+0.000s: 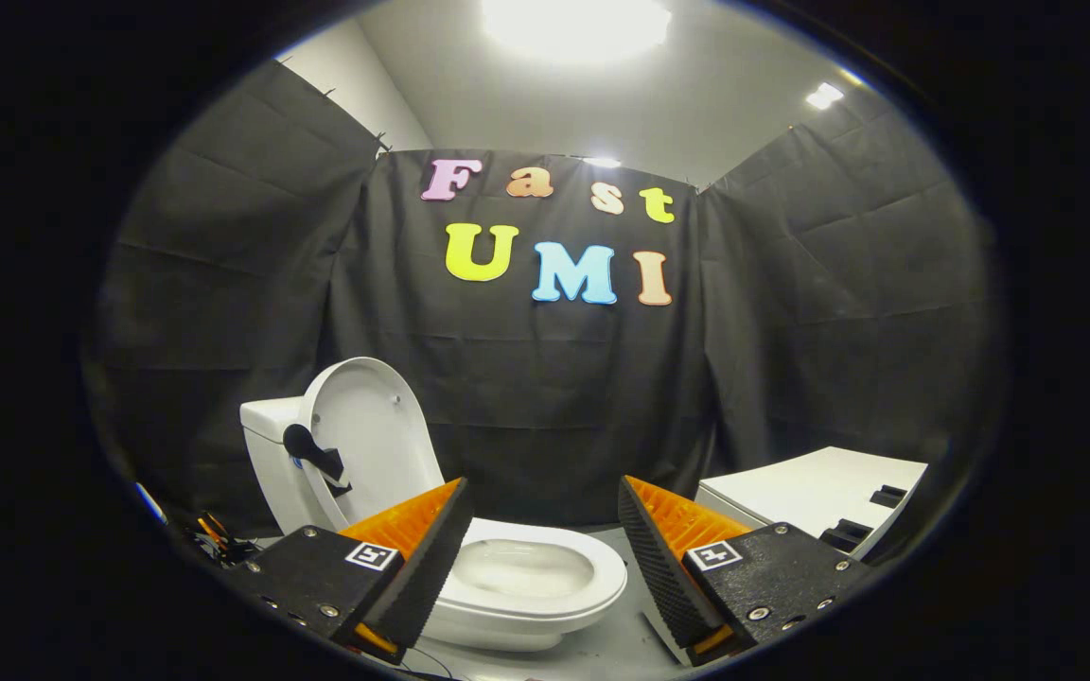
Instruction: Open the toilet lid.
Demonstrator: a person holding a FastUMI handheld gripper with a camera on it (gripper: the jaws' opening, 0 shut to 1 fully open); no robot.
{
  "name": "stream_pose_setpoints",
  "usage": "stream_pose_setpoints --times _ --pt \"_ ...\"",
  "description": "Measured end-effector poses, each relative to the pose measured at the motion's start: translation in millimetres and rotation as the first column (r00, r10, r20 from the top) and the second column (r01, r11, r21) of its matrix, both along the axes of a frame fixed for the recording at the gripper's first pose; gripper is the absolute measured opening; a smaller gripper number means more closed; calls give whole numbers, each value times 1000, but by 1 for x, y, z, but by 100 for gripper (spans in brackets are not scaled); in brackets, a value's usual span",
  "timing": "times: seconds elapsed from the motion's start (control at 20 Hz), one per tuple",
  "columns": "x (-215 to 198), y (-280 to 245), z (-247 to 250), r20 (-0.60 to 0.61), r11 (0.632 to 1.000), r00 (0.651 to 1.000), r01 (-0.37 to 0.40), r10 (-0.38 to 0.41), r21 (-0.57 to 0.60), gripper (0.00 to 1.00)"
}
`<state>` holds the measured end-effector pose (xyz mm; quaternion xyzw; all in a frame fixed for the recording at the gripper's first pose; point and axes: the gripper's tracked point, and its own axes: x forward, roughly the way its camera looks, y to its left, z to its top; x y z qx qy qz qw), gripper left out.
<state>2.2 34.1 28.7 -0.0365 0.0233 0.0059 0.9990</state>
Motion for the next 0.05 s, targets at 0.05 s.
stream_pose_setpoints --times 0.05 --pt "1 -1 0 -1 1000 1000 1 -1 2 95"
